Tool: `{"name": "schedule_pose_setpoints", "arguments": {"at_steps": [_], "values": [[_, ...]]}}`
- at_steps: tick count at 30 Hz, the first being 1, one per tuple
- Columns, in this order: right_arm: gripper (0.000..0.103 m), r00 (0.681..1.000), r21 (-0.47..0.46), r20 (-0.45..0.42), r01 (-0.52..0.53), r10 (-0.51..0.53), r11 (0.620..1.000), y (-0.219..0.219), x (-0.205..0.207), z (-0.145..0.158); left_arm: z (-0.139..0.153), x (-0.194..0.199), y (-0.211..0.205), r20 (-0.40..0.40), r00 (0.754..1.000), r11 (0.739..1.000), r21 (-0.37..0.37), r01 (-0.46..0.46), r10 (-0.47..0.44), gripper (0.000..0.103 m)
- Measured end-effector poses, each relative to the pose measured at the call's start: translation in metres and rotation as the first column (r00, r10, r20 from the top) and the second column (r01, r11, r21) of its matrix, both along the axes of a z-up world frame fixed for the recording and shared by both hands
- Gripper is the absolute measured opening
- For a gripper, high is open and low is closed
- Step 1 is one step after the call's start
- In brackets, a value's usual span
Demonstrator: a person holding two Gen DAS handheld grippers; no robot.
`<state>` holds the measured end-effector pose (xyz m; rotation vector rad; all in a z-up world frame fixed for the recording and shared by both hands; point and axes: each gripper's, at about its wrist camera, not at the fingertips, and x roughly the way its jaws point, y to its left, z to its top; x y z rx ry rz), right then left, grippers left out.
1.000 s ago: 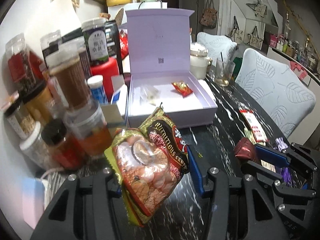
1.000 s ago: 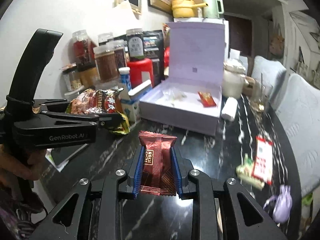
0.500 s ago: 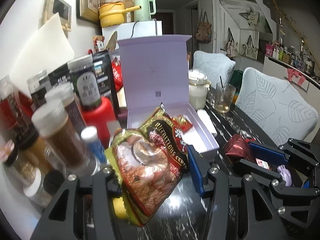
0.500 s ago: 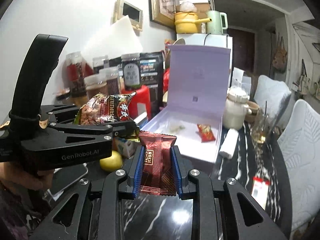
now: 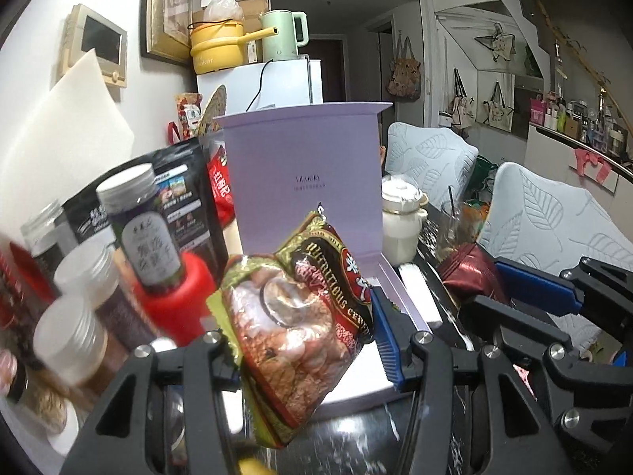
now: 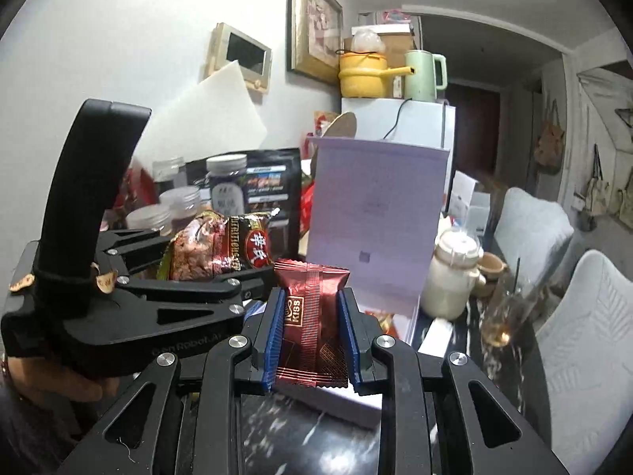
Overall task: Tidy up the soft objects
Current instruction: 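Lift the orange snack bag with left tool while right tool lifts the dark red packet toward the box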
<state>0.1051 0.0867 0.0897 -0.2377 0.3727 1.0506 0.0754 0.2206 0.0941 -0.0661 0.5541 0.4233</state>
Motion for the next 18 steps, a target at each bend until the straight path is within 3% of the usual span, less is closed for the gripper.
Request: {"name": "schedule_pose_setpoints", "arguments": {"at_steps": [10,18], "values": [[0.027,1.000,0.028,0.009,0.013,-0.013,1.000,0.034,0.050,0.007,-0.002,0.053,0.037,-0.007,0.998,0.998,0.021,-0.056,0.056,0.051],[0.027,0.999,0.022,-0.039,0.022,-0.021,1.000,0.065,0.091,-0.010,-0.024,0.087,0.066,-0.053,0.993,0.994,0.021,-0.106,0.107,0.051]]}}
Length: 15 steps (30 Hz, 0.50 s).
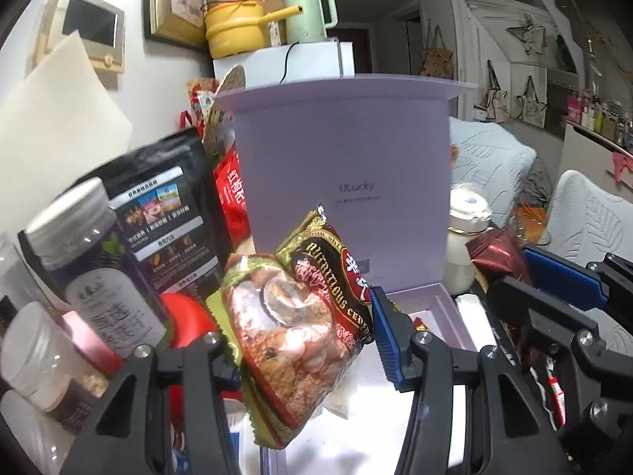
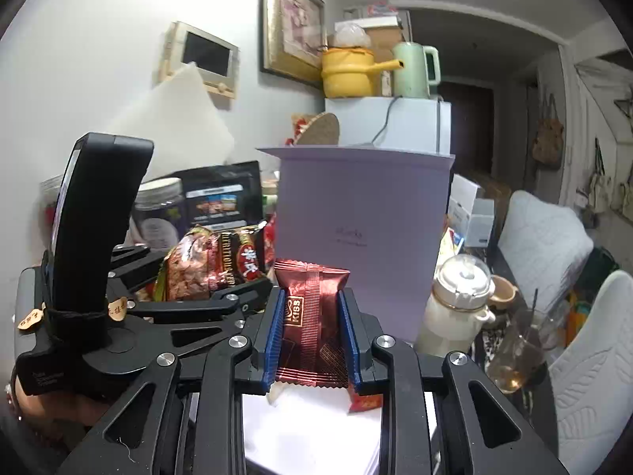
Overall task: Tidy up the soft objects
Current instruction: 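Lift the orange snack bag with left tool while right tool lifts the dark red packet toward the box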
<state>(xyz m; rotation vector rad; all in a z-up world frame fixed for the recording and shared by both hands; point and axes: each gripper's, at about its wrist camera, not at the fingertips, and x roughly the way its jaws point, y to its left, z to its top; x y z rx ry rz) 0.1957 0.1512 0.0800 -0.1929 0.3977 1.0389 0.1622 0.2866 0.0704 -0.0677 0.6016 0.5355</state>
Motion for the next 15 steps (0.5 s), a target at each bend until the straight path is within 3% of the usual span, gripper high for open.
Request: {"name": "schedule_pose_setpoints", "arguments": {"at_steps": [15], "values": [[0.027,0.996,-0.080,-0.076,0.038,-0.044,0.996,0.023,0.041,-0.044,-0.053,0.041,0.019,-0.142,0.990,1.000,-0.015,-0.021,0.018,0.051]]}}
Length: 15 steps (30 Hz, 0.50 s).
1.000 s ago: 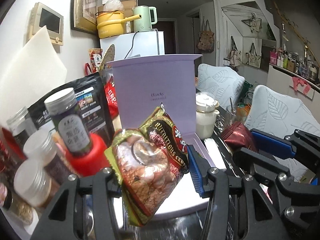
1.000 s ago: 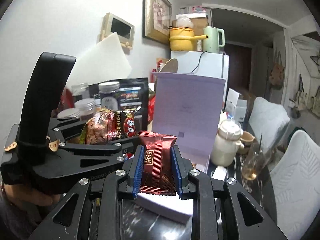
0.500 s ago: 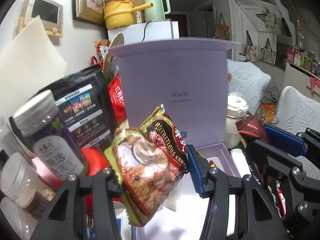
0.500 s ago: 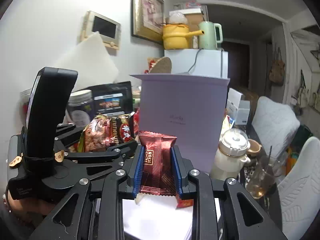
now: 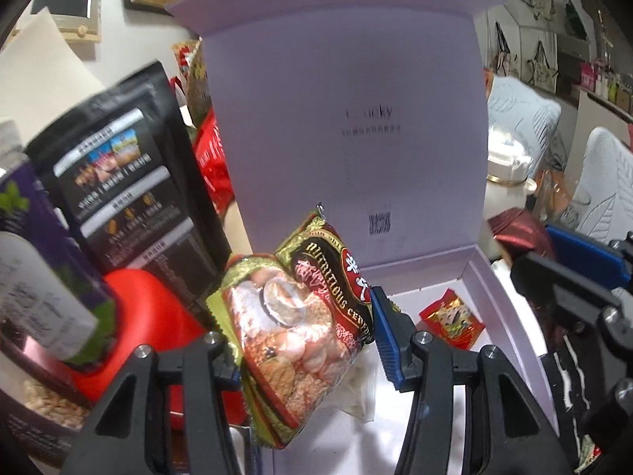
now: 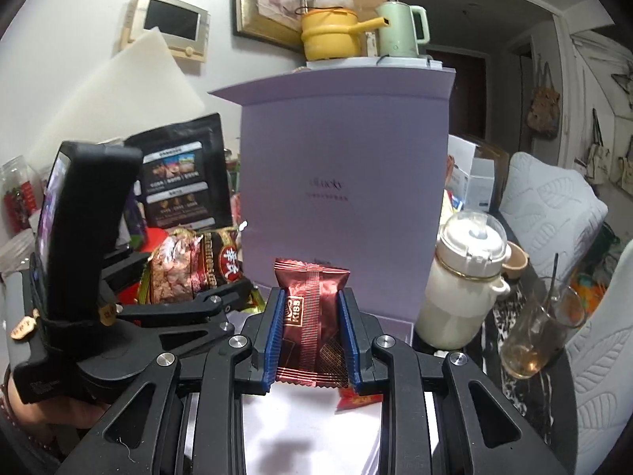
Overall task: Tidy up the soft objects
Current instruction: 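Lower both snacks into the lavender box and open both tools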
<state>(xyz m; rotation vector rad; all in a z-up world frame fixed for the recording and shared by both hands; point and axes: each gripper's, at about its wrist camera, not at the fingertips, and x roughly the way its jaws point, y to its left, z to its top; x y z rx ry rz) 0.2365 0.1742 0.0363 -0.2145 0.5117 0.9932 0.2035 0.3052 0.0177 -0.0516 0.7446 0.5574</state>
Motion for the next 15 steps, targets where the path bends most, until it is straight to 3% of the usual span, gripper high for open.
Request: {"name": "schedule_pose_setpoints", "arguments": {"at_steps": [15], "values": [[0.027,0.998,-0.076,-0.052,0.033,-0.037,0.997,0.012,0.019,-0.029,-0.054,0.030,0.018,-0.190,0.982,0.998,-0.062,-0.025,0.012,0.051]]}}
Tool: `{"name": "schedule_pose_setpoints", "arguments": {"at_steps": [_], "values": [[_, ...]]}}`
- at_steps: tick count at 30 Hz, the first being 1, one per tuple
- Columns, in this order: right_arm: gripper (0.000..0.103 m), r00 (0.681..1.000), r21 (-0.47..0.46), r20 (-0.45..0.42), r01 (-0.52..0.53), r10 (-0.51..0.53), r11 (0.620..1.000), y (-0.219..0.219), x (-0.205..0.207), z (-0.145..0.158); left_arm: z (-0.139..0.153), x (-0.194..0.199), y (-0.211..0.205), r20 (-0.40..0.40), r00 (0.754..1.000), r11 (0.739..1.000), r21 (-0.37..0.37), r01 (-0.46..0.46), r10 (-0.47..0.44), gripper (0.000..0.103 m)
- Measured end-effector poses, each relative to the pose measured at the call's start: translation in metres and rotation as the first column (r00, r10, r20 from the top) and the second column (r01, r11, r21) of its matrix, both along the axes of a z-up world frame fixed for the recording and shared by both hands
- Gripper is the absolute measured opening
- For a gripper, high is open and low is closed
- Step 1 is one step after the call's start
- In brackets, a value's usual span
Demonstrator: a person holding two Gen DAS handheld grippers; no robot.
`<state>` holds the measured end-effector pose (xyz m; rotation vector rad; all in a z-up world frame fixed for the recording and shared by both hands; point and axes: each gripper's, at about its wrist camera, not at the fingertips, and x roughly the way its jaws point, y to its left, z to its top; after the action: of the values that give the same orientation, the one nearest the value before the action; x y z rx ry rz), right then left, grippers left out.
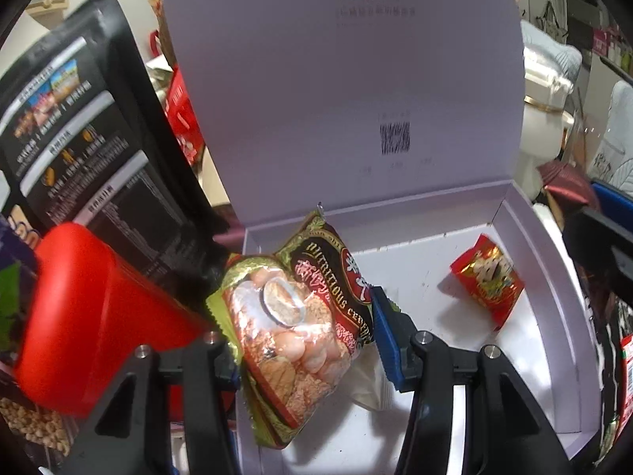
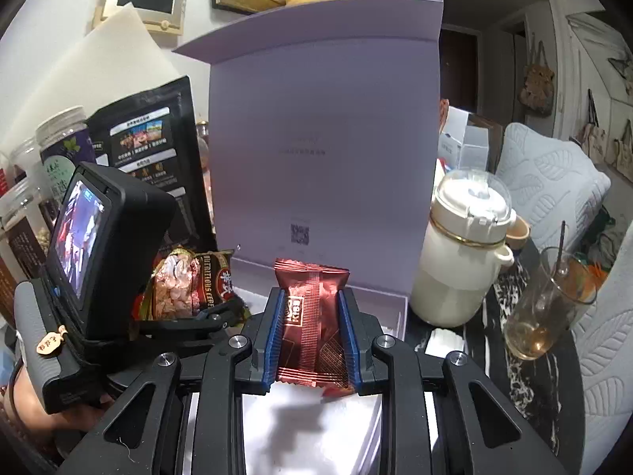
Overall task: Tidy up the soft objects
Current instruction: 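Lower both snacks into the lavender box and open both tools, then withdraw both open tools from the box back over the table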
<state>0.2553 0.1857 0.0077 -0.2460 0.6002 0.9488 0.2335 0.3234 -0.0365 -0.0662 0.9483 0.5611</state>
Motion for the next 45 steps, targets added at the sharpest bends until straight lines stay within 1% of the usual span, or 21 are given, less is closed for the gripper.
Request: {"name": "schedule_pose_setpoints", "arguments": {"at_steps": [2,4,8,16,20,24,26,27,28,29,30,31,32,35,40,45], "values": [[0.027,1.000,-0.009,-0.008,0.000,0.000,1.000,0.002,0.001,-0.004,-0.005,0.002,0.001,-0.025,1.000,1.000,0.006,-0.009,0.009,0.051],[0.027,1.000,-0.016,-0.014,0.000,-0.001,1.000,0.004,0.003,-0.006,-0.007,0.005,0.000,-0.035,0.999,1.000,0.022,-0.012,0.012,0.051],[0.027,1.000,-0.036,-0.026,0.006,-0.007,0.999,0.007,0.006,-0.013,-0.009,0.003,-0.001,-0.044,0.999,1.000,0.028,-0.013,0.014,0.051],[0.027,0.999,-0.060,-0.041,0.011,-0.014,0.998,0.011,0.010,-0.023,-0.007,0.006,0.004,-0.053,0.998,1.000,-0.008,-0.021,0.021,0.052],[0.027,0.999,-0.080,-0.046,0.010,-0.013,0.997,0.015,0.012,-0.028,-0.014,0.009,0.016,-0.056,0.998,0.999,-0.023,-0.026,0.024,0.052],[0.028,0.999,-0.095,-0.050,0.016,-0.021,0.995,0.017,0.014,-0.031,-0.017,0.010,0.019,-0.063,0.998,0.999,-0.021,-0.033,0.031,0.053],[0.030,0.998,-0.103,-0.053,0.026,-0.031,0.994,0.017,0.014,-0.032,-0.016,0.010,0.020,-0.064,0.997,0.999,-0.015,-0.035,0.034,0.054],[0.030,0.998,-0.106,-0.057,0.028,-0.034,0.994,0.016,0.015,-0.032,-0.015,0.009,0.020,-0.060,0.998,0.999,-0.009,-0.035,0.034,0.057],[0.030,0.998,-0.107,-0.060,0.030,-0.037,0.994,0.015,0.015,-0.032,-0.013,0.009,0.020,-0.057,0.998,0.999,0.003,-0.036,0.036,0.065],[0.033,0.997,-0.110,-0.062,0.034,-0.041,0.993,0.015,0.016,-0.032,-0.012,0.008,0.019,-0.054,0.998,0.999,0.012,-0.038,0.039,0.070],[0.042,0.997,-0.112,-0.066,0.041,-0.048,0.993,0.015,0.016,-0.032,-0.010,0.007,0.019,-0.048,0.998,0.999,0.023,-0.042,0.043,0.081],[0.048,0.996,-0.110,-0.069,0.047,-0.054,0.993,0.014,0.017,-0.031,-0.007,0.006,0.019,-0.039,0.998,0.998,0.037,-0.048,0.049,0.083],[0.052,0.996,-0.106,-0.072,0.050,-0.058,0.993,0.013,0.017,-0.030,-0.004,0.004,0.019,-0.026,0.998,0.998,0.044,-0.053,0.054,0.083],[0.052,0.995,-0.088,-0.072,0.060,-0.066,0.994,0.008,0.016,-0.024,0.003,0.001,0.019,-0.009,0.999,0.998,0.032,-0.050,0.051,0.083],[0.052,0.995,-0.077,-0.066,0.070,-0.075,0.995,0.003,0.014,-0.016,0.019,-0.004,0.009,0.007,0.998,0.997,0.044,-0.057,0.056,0.083],[0.052,0.995,-0.059,-0.051,0.084,-0.087,0.995,-0.010,0.009,0.002,0.040,-0.012,-0.003,0.033,0.998,0.997,0.048,-0.055,0.053,0.083]]}}
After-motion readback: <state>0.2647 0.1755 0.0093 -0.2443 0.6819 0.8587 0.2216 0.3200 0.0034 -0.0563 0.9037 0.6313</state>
